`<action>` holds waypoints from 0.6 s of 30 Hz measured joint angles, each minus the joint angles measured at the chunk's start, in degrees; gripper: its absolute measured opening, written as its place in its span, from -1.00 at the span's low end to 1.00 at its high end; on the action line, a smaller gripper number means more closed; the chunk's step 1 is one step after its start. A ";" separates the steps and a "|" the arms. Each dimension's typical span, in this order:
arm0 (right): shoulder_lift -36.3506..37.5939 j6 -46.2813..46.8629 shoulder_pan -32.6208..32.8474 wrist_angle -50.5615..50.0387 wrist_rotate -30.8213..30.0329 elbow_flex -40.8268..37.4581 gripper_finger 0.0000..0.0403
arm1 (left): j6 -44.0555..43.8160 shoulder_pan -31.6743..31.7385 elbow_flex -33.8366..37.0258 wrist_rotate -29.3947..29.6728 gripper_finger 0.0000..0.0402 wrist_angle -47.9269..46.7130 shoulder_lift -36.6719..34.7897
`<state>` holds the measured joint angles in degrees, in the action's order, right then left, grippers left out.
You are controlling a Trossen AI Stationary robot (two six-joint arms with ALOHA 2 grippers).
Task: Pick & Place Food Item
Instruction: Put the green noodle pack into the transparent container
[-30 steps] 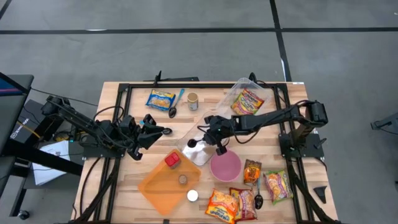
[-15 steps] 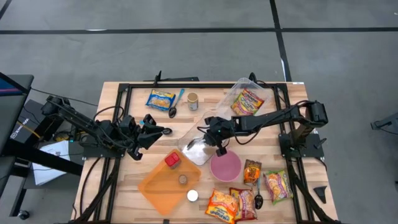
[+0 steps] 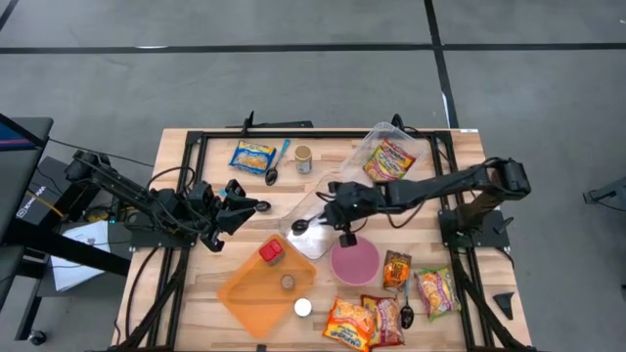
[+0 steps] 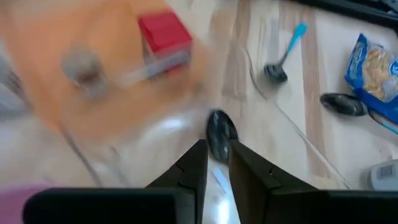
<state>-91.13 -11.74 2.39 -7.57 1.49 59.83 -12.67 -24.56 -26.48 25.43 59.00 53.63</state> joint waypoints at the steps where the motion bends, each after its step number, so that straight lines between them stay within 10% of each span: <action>1: 0.87 2.13 0.52 0.09 0.00 0.00 -0.71 | 0.02 -0.02 0.00 0.00 -0.44 -0.02 0.00; 18: 4.96 45.78 10.67 -0.71 6.93 0.00 -0.71 | 0.33 0.00 0.00 -0.49 -0.44 0.62 0.00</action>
<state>-86.17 34.04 13.05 -8.28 8.42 59.83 -12.34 -24.56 -26.48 24.94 59.61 53.63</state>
